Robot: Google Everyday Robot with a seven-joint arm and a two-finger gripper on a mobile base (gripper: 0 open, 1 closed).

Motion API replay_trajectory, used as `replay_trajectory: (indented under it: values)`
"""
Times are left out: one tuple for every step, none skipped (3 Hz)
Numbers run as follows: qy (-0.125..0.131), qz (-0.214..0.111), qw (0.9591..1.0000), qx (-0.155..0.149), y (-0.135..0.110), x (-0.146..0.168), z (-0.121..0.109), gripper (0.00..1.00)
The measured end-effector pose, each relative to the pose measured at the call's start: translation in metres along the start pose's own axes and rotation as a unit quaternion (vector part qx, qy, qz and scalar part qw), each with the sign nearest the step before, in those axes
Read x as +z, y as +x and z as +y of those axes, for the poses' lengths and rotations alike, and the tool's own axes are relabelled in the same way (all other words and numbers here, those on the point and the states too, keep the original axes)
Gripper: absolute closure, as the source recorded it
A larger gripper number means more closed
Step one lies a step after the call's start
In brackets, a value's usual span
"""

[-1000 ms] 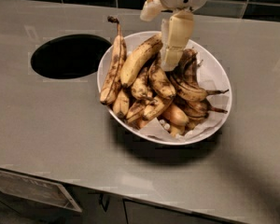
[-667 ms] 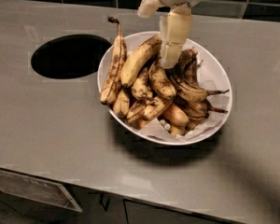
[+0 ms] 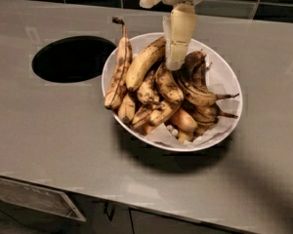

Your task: Pick banana from white bowl

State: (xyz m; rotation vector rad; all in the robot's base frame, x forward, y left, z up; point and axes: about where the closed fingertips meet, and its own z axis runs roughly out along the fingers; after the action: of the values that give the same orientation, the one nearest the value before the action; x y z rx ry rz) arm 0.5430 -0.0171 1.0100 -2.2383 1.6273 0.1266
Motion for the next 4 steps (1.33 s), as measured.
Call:
replay_trajectory:
  values:
    - [-0.009, -0.004, 0.9999, -0.010, -0.005, 0.010, -0.011, 0.00]
    - [-0.005, -0.043, 0.9990, -0.003, -0.018, 0.031, -0.045, 0.00]
    - [-0.001, -0.048, 0.9989, -0.001, -0.020, 0.034, -0.049, 0.00]
    - [-0.012, -0.049, 0.9987, 0.010, -0.019, 0.039, -0.039, 0.00]
